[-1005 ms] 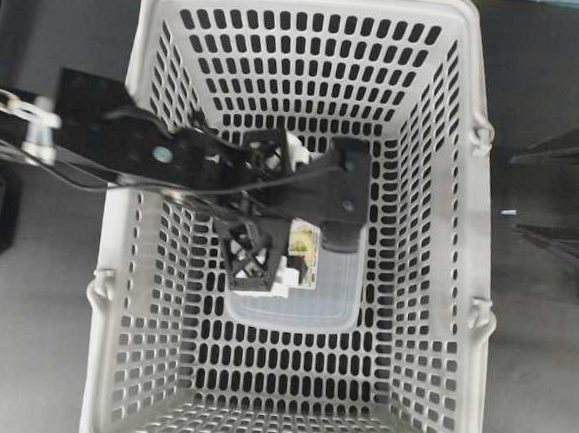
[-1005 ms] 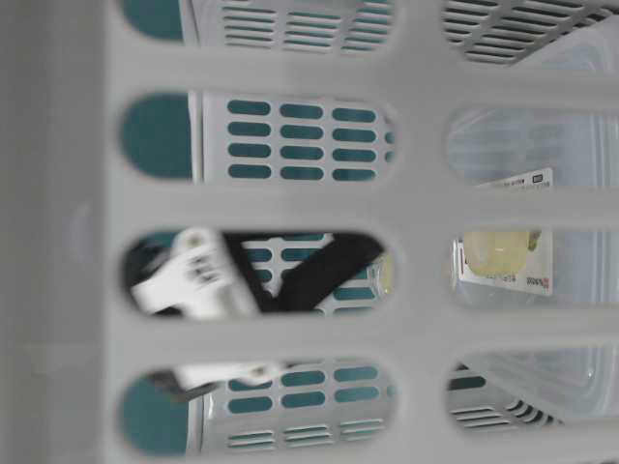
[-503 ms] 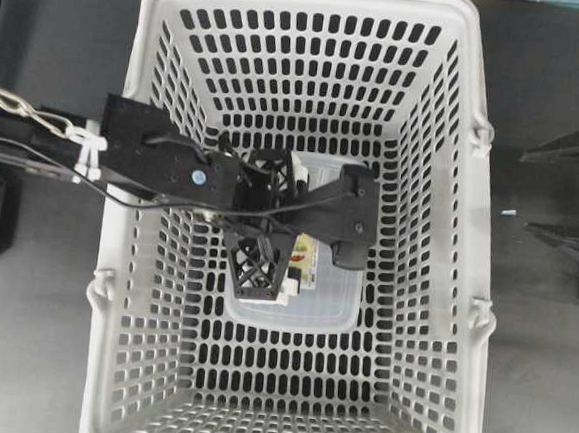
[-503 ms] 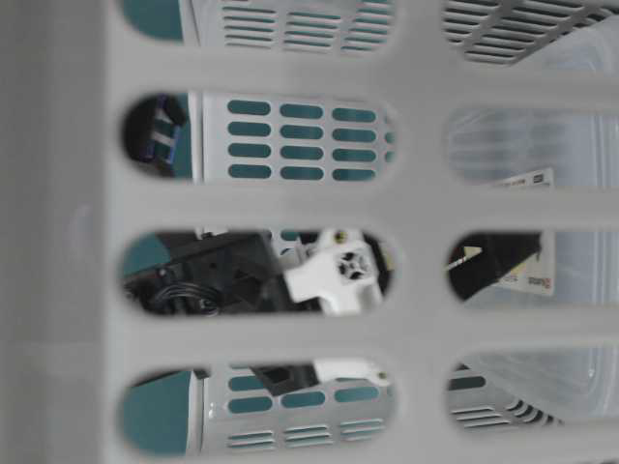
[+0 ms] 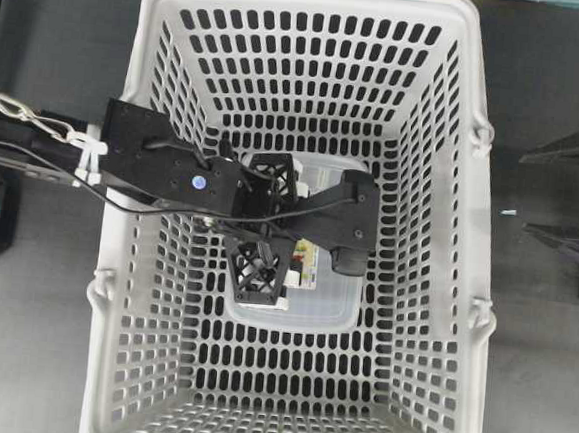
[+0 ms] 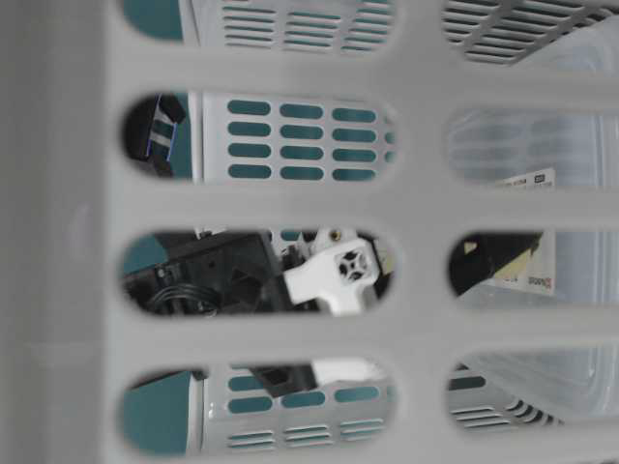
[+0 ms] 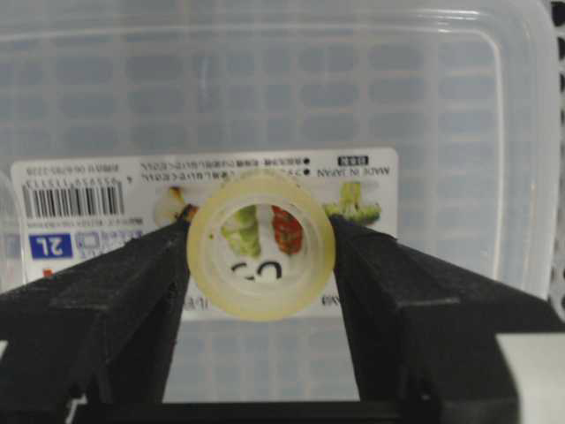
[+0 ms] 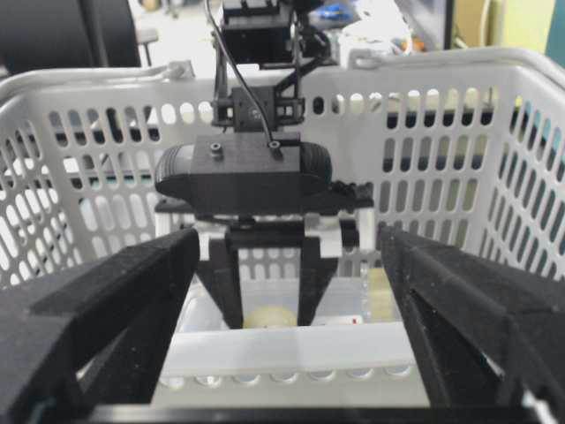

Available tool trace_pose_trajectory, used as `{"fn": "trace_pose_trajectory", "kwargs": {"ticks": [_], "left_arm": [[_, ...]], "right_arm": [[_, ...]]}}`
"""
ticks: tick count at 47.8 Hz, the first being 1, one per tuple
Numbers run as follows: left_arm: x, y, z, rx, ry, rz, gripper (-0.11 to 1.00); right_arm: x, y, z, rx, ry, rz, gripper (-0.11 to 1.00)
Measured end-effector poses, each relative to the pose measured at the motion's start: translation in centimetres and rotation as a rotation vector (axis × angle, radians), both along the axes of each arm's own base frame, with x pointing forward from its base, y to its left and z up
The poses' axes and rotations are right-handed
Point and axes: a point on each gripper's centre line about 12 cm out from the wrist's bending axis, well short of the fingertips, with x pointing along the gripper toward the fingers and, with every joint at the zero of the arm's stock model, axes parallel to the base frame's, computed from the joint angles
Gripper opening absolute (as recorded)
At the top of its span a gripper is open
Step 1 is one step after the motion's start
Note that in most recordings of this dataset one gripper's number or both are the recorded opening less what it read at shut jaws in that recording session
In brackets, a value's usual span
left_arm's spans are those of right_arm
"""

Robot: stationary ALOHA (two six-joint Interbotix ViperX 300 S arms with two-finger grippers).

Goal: Pick up the cellophane tape from the shopping basket with the left arm.
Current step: 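Close the left gripper on the tape roll's edge, then lift the tape roll upward out of the basket with the left gripper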

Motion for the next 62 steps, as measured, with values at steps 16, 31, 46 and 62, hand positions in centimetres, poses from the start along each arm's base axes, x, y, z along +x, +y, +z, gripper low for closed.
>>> {"fn": "trace_pose_trajectory", "kwargs": {"ticks": [16,31,46,62], "left_arm": [[0.1,-0.1,9.7,-0.001,-0.051,0.005,0.50],[-0.3,0.0,17.6,-0.004,-0.085,0.016,0.50],[-0.6,-0.1,17.7,-0.003,-0.066,0.014,0.50],[-0.6,-0.1,17.7,-0.003,-0.066,0.014,0.50]], "right_arm": [[0.0,0.0,0.0,0.002,0.000,0.000,0.80],[-0.1,0.0,0.3,0.003,-0.015,0.000,0.80],[-0.2,0.0,0.5,0.005,-0.032,0.000,0.80],[-0.3,0.2,0.6,0.003,-0.035,0.012,0.80]]}}
